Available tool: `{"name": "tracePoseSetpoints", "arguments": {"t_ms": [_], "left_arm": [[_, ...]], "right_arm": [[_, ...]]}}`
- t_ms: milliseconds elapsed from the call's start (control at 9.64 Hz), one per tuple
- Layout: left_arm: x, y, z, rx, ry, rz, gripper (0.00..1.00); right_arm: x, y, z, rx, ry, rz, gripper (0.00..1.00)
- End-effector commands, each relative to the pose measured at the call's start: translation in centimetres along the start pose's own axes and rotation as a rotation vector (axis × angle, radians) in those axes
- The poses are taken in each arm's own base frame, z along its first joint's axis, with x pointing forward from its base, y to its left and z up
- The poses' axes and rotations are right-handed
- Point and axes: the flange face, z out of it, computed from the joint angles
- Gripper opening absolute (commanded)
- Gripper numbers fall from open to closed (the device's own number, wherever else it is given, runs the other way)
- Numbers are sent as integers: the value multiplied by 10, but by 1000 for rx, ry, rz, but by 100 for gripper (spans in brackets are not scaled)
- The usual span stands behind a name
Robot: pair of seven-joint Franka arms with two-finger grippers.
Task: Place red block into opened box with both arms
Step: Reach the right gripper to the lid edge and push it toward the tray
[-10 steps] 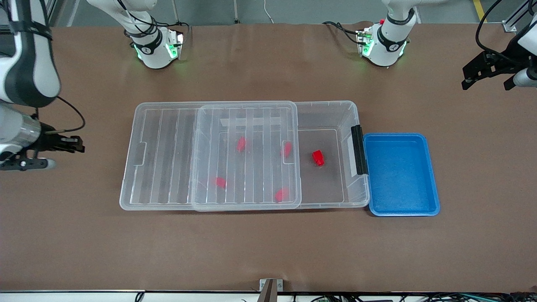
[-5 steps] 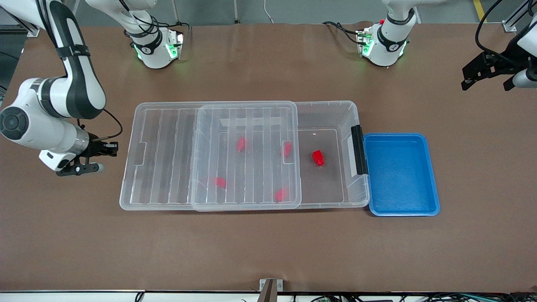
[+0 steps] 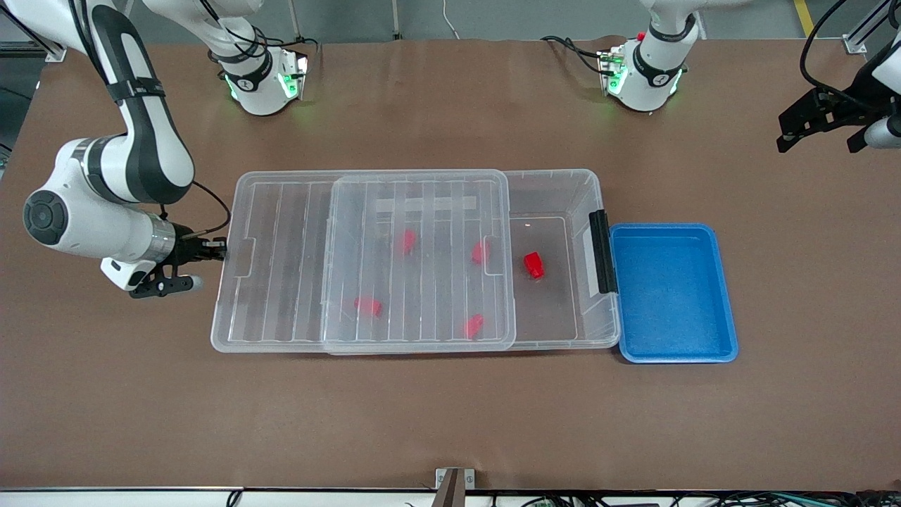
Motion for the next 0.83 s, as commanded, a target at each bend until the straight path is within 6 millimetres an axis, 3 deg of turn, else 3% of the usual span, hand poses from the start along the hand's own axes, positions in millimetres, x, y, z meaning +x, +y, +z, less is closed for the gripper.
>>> {"name": "tracePoseSetpoints", "arguments": {"t_ms": [0, 311, 726], "left_arm": [[6, 0, 13, -19, -23, -5, 100], [8, 1, 13, -20, -9, -5, 100], [9, 1, 14, -18, -10, -4, 100]], "right_arm": [[10, -18, -1, 73, -10, -19, 0], [15, -35, 6, 88, -16, -34, 0], [24, -74, 10, 167, -12, -49, 0]]}}
